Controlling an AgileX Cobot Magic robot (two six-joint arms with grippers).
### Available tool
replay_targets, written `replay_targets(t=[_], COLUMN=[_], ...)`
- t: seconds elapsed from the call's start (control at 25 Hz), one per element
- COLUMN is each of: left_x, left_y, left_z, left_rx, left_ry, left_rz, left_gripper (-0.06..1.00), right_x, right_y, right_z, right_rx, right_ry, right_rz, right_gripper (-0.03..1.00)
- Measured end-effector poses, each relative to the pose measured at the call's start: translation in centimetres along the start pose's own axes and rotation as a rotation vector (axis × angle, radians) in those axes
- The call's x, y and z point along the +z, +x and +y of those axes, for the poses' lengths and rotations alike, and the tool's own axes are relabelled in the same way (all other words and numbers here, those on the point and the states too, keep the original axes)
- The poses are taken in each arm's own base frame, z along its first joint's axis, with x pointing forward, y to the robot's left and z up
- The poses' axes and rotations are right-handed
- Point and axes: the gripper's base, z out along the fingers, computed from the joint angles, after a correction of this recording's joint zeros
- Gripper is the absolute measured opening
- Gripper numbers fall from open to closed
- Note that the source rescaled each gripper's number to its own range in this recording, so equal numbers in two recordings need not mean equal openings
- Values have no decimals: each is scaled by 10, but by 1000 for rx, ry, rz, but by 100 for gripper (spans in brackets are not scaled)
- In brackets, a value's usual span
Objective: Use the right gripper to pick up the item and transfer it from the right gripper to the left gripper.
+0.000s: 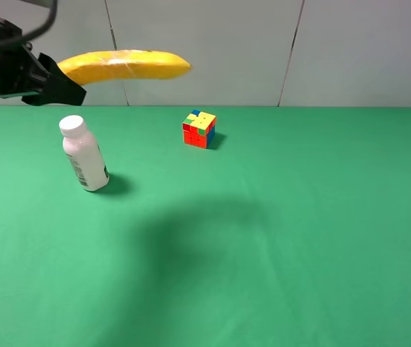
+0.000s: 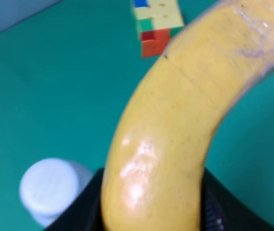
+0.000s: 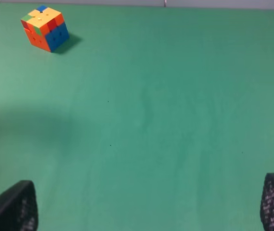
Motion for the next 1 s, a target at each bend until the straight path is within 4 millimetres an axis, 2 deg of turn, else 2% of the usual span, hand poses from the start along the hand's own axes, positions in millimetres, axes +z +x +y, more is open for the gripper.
replay_targets(t=[0.24, 0.4, 0.6, 0.76, 1.0], left_x=[-13, -36, -55, -59, -42], left_y=[3, 6, 20, 38, 83], left_z=[24, 38, 55, 65, 72], left_rx=[-189, -317, -407, -493, -618], left_ry=[-79, -145, -246, -326, -386], left_rz=[-31, -85, -40, 6, 78], left_gripper=[0, 0, 0, 0, 0], right_x=[0, 0, 0, 0, 0], right_y=[0, 0, 0, 0, 0], right_z=[0, 0, 0, 0, 0], right_rx=[0, 0, 0, 0, 0], right_ry=[-1, -1, -1, -1, -1], right_rz=[0, 0, 0, 0, 0], right_gripper=[99, 99, 99, 99, 99])
